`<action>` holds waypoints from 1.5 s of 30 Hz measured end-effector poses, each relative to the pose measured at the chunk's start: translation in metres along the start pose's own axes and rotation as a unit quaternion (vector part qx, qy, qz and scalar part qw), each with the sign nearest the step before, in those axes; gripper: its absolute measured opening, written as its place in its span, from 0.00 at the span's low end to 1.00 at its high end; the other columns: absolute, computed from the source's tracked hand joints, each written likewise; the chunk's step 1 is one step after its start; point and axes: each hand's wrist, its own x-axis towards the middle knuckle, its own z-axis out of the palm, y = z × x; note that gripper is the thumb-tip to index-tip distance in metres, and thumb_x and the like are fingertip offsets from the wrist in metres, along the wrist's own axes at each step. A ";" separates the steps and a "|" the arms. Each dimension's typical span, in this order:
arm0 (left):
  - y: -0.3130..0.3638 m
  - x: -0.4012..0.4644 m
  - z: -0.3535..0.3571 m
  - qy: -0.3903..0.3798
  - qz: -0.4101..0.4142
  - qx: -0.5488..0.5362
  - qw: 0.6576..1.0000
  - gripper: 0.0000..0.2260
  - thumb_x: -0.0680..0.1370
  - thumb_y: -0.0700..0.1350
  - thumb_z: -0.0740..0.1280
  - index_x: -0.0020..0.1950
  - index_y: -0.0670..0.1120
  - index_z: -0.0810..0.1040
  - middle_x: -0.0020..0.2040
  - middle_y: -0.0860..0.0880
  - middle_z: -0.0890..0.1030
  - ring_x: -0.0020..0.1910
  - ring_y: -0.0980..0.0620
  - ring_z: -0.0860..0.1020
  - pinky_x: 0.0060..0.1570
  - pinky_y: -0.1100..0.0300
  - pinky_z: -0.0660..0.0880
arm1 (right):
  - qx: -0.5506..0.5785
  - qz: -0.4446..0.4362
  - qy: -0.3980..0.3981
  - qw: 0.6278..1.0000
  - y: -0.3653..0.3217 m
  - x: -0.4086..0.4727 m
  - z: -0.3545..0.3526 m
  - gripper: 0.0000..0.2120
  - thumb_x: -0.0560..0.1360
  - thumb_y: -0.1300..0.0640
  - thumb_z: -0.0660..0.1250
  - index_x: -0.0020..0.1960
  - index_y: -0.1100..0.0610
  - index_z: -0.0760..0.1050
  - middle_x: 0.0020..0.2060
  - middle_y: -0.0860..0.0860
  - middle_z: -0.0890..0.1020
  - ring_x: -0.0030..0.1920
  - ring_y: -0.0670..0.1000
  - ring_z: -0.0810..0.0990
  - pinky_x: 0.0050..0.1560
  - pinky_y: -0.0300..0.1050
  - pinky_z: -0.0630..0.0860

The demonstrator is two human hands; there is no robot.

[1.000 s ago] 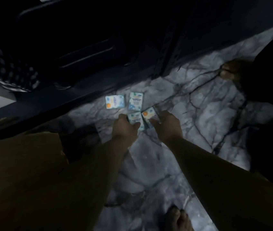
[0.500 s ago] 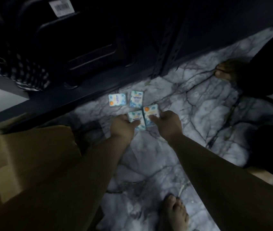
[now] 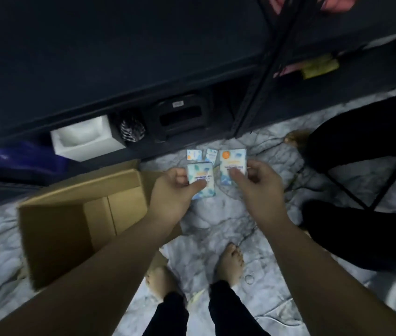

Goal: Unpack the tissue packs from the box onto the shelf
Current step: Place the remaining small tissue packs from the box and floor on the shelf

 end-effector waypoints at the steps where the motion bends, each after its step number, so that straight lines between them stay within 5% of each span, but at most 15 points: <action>1: 0.019 -0.021 -0.009 0.003 0.003 -0.011 1.000 0.11 0.73 0.42 0.80 0.53 0.42 0.83 0.46 0.49 0.89 0.47 0.50 0.87 0.50 0.53 0.83 | 0.007 -0.009 -0.008 1.000 -0.020 -0.017 -0.004 0.10 0.75 0.54 0.77 0.55 0.53 0.82 0.45 0.50 0.87 0.47 0.50 0.86 0.47 0.48 0.83; 4: 0.067 -0.079 -0.034 0.013 0.008 -0.047 0.999 0.08 0.74 0.39 0.79 0.50 0.44 0.83 0.45 0.49 0.89 0.47 0.50 0.87 0.49 0.55 0.83 | 0.008 -0.034 -0.031 0.999 -0.079 -0.065 -0.014 0.09 0.75 0.55 0.78 0.53 0.49 0.81 0.44 0.49 0.87 0.45 0.49 0.86 0.45 0.44 0.82; 9: 0.128 -0.162 -0.071 0.051 0.011 -0.120 0.991 0.12 0.74 0.37 0.78 0.56 0.39 0.82 0.47 0.46 0.88 0.46 0.50 0.87 0.44 0.61 0.82 | 0.018 -0.055 -0.083 0.995 -0.154 -0.134 -0.028 0.12 0.74 0.54 0.78 0.55 0.49 0.80 0.47 0.49 0.86 0.48 0.52 0.85 0.49 0.51 0.83; 16: 0.169 -0.234 -0.115 0.081 0.026 -0.185 0.979 0.12 0.76 0.38 0.76 0.59 0.40 0.82 0.51 0.44 0.88 0.52 0.45 0.87 0.53 0.51 0.82 | 0.016 -0.127 -0.162 0.979 -0.238 -0.186 -0.028 0.12 0.73 0.62 0.78 0.50 0.53 0.77 0.44 0.52 0.85 0.43 0.53 0.84 0.42 0.48 0.80; 20: 0.190 -0.254 -0.149 0.130 0.066 -0.214 0.966 0.12 0.75 0.36 0.76 0.57 0.39 0.81 0.50 0.43 0.88 0.51 0.43 0.87 0.50 0.52 0.82 | 0.017 -0.173 -0.187 0.967 -0.286 -0.200 -0.007 0.12 0.73 0.62 0.79 0.51 0.55 0.78 0.46 0.54 0.86 0.47 0.61 0.84 0.49 0.60 0.83; 31: 0.248 -0.296 -0.304 0.204 0.157 -0.209 0.943 0.12 0.76 0.39 0.77 0.58 0.43 0.82 0.51 0.47 0.88 0.51 0.46 0.87 0.55 0.48 0.83 | 0.016 -0.242 -0.261 0.934 -0.389 -0.262 0.115 0.13 0.73 0.61 0.79 0.54 0.55 0.79 0.47 0.49 0.87 0.47 0.51 0.86 0.46 0.44 0.83; 38: 0.281 -0.303 -0.426 0.204 0.193 -0.208 0.937 0.11 0.77 0.38 0.75 0.58 0.45 0.82 0.50 0.48 0.88 0.50 0.48 0.87 0.48 0.56 0.83 | 0.039 -0.270 -0.253 0.928 -0.448 -0.307 0.215 0.13 0.74 0.58 0.78 0.55 0.53 0.79 0.47 0.46 0.87 0.47 0.47 0.86 0.43 0.40 0.81; 42: 0.302 -0.293 -0.493 0.216 0.216 -0.202 0.931 0.10 0.77 0.36 0.74 0.57 0.44 0.83 0.50 0.46 0.88 0.51 0.46 0.87 0.54 0.49 0.83 | 0.047 -0.296 -0.235 0.925 -0.479 -0.327 0.272 0.12 0.74 0.58 0.78 0.55 0.53 0.80 0.47 0.46 0.87 0.46 0.47 0.86 0.44 0.41 0.82; 45: 0.318 -0.283 -0.534 0.228 0.237 -0.194 0.924 0.10 0.77 0.35 0.73 0.57 0.45 0.83 0.49 0.47 0.88 0.50 0.48 0.87 0.52 0.54 0.82 | 0.049 -0.315 -0.212 0.924 -0.504 -0.333 0.308 0.11 0.74 0.57 0.78 0.54 0.52 0.80 0.46 0.45 0.87 0.45 0.46 0.86 0.45 0.40 0.82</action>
